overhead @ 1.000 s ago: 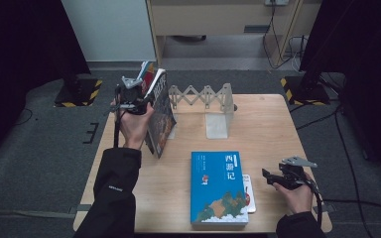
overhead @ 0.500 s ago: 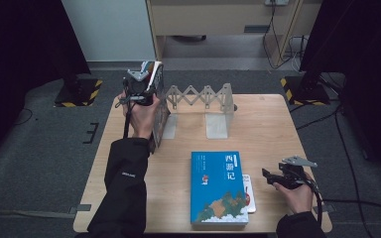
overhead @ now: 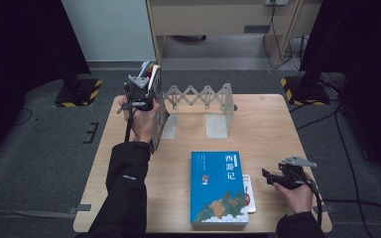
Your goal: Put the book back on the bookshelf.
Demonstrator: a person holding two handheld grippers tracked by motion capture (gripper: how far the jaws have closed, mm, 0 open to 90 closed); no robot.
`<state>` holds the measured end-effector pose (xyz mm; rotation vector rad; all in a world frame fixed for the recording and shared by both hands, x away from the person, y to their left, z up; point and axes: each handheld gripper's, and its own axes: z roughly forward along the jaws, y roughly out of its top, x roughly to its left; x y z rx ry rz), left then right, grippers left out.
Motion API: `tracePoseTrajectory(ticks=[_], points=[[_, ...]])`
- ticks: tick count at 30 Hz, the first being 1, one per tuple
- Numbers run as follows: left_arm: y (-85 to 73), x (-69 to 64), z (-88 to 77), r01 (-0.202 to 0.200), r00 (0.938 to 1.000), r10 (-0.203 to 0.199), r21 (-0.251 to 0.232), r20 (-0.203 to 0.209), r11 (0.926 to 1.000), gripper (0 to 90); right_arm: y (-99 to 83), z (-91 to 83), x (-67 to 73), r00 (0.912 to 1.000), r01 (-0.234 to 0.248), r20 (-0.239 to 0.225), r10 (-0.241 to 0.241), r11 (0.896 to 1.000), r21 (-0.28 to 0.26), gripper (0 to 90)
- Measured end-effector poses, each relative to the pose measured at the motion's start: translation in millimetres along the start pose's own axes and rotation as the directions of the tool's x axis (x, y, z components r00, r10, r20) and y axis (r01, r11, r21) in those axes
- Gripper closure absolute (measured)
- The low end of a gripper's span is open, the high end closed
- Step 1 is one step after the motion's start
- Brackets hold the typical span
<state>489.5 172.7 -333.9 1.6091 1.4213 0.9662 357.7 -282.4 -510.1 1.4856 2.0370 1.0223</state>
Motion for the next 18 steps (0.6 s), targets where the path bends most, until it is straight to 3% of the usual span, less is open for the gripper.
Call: tracePoseTrajectory(ticks=[5,12,18], points=[[-2.0,3.8,-2.2,-0.007,1.0000,0.007,0.014,0.003,0.9999,79.2,0.0,-0.1,0.0,1.0000,0.000,0.000,0.000,1.000,0.000,26.6],[-8.8,5.7,-10.5,-0.002,0.9985,0.003,-0.002,0.055,1.0000,65.8,0.2,-0.8,0.5,1.0000,-0.005,0.001,0.005,1.000,-0.006,26.4],[-17.3,10.8,-27.0,0.049,0.9881,-0.041,-0.045,0.148,0.9978,54.9,0.7,-1.6,0.4,1.0000,-0.003,0.001,0.003,1.000,-0.005,26.2]])
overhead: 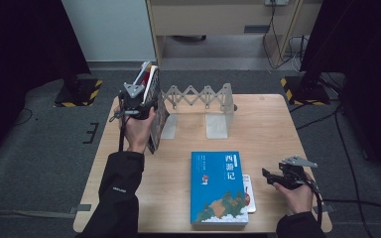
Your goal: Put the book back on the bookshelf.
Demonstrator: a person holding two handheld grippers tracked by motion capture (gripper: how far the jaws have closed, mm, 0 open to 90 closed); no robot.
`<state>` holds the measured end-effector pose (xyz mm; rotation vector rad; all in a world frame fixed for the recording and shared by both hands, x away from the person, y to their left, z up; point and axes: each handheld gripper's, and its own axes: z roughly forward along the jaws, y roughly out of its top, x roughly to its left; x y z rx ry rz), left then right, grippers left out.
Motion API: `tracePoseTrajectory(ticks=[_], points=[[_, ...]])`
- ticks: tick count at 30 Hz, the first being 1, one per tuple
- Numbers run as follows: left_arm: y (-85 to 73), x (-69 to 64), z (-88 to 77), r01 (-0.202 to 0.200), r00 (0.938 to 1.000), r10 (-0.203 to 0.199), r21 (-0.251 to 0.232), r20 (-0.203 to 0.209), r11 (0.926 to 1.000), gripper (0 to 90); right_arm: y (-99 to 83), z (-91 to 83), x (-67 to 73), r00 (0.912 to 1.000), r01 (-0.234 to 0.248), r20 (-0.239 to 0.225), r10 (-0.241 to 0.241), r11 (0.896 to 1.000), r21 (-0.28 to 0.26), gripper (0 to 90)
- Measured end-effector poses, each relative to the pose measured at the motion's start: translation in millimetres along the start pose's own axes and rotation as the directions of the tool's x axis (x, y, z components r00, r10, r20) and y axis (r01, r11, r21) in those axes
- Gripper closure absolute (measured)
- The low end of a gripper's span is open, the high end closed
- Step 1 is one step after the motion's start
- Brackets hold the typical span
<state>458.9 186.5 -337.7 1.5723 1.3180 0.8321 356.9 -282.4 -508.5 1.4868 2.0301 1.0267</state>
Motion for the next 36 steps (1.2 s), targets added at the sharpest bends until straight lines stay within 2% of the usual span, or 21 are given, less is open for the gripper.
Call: tracePoseTrajectory(ticks=[5,11,13,16,17,18,23,25,33,36], points=[[-6.4,-2.3,-16.6,-0.007,0.9994,0.008,-0.044,0.034,0.9990,48.5,0.4,-0.3,0.1,1.0000,0.003,0.002,-0.003,1.000,0.001,26.1],[-15.4,5.5,-29.1,0.028,0.9961,-0.022,-0.070,0.085,0.9972,45.3,0.4,-0.3,0.6,1.0000,0.002,0.004,-0.002,1.000,-0.001,26.0],[-18.7,9.1,-31.1,0.023,0.9938,-0.013,-0.091,0.110,0.9956,42.3,0.3,-0.1,0.4,1.0000,0.003,0.004,-0.003,1.000,0.000,26.0],[-21.5,12.1,-33.7,0.025,0.9936,-0.015,-0.089,0.112,0.9957,41.6,0.1,0.1,0.2,1.0000,0.002,0.006,-0.002,1.000,0.000,26.0],[-25.5,15.3,-38.1,0.035,0.9913,-0.022,-0.096,0.130,0.9948,40.5,-0.2,0.0,0.4,1.0000,-0.001,0.008,0.001,1.000,-0.002,25.9],[-25.5,15.3,-38.1,0.035,0.9913,-0.022,-0.096,0.130,0.9948,40.4,-0.2,0.0,0.4,1.0000,-0.001,0.008,0.001,1.000,-0.002,25.9],[-40.7,17.9,-51.6,0.021,0.9802,-0.001,-0.099,0.198,0.9948,37.7,-0.4,0.1,0.7,1.0000,-0.002,0.007,0.002,1.000,-0.003,25.8],[-47.4,18.3,-56.5,0.025,0.9720,0.000,-0.101,0.235,0.9946,36.7,-0.3,0.0,1.0,1.0000,-0.003,0.006,0.003,1.000,-0.003,25.7],[-69.4,19.0,-73.4,0.002,0.9602,0.023,-0.089,0.278,0.9960,33.4,0.5,-1.9,2.3,1.0000,-0.001,0.004,0.001,1.000,-0.013,25.6],[-79.4,18.5,-73.6,0.004,0.9507,0.020,-0.075,0.310,0.9972,32.5,1.3,-2.8,3.8,1.0000,0.002,0.002,-0.002,1.000,-0.020,25.6]])
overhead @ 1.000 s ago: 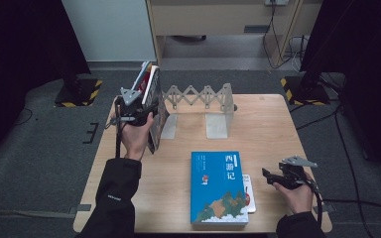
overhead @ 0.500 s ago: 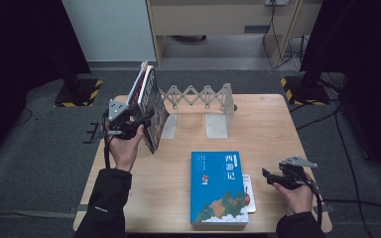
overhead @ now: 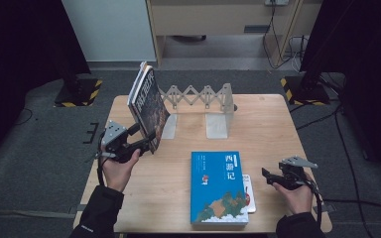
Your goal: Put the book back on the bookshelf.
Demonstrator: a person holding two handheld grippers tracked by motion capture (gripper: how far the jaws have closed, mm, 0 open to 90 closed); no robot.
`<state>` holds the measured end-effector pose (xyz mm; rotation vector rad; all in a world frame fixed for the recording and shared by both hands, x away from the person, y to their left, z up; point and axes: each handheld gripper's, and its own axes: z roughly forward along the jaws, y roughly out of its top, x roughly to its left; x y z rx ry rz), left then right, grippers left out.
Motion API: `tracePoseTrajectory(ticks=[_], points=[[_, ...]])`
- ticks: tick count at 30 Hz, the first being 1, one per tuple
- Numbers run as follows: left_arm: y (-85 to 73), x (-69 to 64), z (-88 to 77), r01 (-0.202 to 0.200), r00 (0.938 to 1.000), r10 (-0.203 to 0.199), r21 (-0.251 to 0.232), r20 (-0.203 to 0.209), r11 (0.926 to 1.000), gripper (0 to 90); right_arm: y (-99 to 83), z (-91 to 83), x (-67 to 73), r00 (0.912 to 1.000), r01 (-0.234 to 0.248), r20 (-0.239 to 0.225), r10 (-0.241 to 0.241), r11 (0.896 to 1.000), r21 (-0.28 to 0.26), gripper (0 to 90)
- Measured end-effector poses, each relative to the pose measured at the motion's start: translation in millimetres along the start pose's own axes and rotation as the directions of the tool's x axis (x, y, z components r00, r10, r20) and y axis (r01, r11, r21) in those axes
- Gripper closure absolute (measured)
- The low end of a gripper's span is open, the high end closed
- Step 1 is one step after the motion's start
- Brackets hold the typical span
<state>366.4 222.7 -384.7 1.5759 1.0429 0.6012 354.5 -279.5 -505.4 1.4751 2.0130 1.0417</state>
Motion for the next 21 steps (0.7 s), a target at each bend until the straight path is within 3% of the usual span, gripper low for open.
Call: tracePoseTrajectory(ticks=[6,12,19,21], points=[[-17.9,1.8,8.2,0.037,0.9990,-0.038,0.049,0.022,0.9981,31.1,2.0,-1.6,3.7,0.9999,0.010,-0.014,-0.011,1.000,-0.010,25.6],[-36.3,-0.4,17.0,0.074,0.9942,-0.082,0.107,0.070,0.9915,30.8,6.3,-4.0,9.4,0.9991,0.016,-0.038,-0.017,0.999,-0.033,25.7],[-54.7,-4.6,28.2,0.072,0.9915,-0.089,0.172,0.094,0.9825,29.0,7.7,-4.2,14.4,0.9980,0.017,-0.060,-0.019,0.999,-0.030,26.9],[-64.9,-10.7,35.0,0.046,0.9918,-0.071,0.219,0.106,0.9746,28.9,8.5,-4.5,16.2,0.9977,0.022,-0.063,-0.024,0.999,-0.030,26.8]])
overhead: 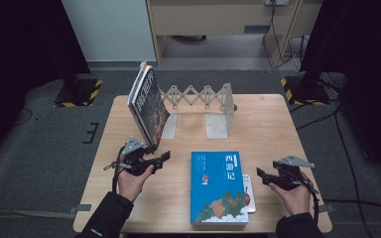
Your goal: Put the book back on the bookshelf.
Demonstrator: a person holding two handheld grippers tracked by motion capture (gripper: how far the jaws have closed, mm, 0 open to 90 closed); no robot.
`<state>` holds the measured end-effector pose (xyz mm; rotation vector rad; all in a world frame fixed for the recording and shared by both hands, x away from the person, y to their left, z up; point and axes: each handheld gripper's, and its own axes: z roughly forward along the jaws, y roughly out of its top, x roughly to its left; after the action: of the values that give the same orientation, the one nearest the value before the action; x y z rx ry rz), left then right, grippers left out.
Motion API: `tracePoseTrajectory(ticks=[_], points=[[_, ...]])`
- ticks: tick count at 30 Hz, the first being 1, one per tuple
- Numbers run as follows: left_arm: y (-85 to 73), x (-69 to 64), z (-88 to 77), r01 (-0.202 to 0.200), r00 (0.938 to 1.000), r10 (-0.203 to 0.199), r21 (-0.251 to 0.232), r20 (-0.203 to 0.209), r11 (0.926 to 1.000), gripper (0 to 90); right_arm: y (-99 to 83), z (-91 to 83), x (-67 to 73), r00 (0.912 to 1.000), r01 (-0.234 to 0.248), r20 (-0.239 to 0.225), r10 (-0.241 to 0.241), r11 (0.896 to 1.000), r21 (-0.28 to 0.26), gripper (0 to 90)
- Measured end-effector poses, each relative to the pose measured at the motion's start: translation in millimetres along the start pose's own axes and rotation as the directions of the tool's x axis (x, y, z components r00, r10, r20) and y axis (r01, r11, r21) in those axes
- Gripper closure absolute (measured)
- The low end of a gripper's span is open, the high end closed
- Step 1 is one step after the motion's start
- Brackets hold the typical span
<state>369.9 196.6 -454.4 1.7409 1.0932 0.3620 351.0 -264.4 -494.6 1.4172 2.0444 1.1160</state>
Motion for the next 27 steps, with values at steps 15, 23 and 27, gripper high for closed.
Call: tracePoseTrajectory(ticks=[15,23,27], points=[[-20.5,-15.7,34.9,-0.038,0.9957,0.026,0.128,0.089,0.9910,26.3,5.9,4.9,23.6,0.9977,0.034,-0.059,-0.033,0.999,0.006,25.7],[-28.1,-30.6,54.2,-0.079,0.9915,0.060,0.167,0.116,0.9827,24.6,7.5,8.6,35.4,0.9957,0.040,-0.084,-0.039,0.999,0.007,25.6],[-32.2,-37.2,61.3,-0.098,0.9879,0.073,0.192,0.137,0.9765,24.5,7.5,11.5,41.7,0.9938,0.050,-0.100,-0.048,0.999,0.019,25.5]])
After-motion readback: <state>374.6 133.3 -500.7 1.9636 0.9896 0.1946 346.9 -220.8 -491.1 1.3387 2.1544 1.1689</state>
